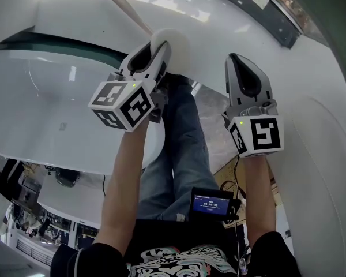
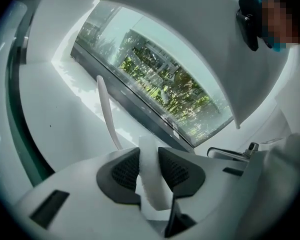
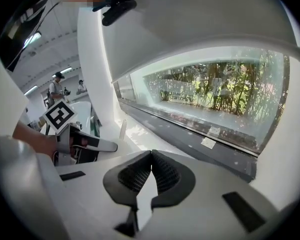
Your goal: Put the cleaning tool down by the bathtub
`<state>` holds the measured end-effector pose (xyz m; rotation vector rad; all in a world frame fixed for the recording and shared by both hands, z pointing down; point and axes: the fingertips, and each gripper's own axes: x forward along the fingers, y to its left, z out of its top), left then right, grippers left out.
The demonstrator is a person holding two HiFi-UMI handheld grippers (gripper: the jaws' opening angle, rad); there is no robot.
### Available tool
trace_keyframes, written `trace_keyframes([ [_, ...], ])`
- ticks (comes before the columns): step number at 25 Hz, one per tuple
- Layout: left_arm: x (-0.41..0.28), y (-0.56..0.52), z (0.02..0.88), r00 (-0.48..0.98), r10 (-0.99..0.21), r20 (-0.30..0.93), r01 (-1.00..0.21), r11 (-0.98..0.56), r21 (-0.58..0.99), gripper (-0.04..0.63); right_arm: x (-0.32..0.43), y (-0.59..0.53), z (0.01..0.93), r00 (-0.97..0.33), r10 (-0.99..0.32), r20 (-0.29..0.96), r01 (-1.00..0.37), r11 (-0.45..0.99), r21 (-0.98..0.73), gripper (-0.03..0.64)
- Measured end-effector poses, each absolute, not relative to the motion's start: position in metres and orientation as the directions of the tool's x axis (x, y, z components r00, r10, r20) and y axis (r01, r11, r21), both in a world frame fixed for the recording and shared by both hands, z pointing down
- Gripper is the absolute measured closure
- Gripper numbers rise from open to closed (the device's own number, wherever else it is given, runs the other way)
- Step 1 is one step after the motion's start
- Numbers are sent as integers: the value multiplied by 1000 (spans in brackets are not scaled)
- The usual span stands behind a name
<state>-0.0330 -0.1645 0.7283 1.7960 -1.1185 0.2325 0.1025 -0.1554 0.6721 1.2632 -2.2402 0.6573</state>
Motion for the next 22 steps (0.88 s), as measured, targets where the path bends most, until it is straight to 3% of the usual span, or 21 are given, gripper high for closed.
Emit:
trace_keyframes([
  [22, -28, -169, 768, 569, -544, 616, -705, 64, 707, 479, 98, -146, 684, -457, -606, 651, -872, 449, -195, 591],
])
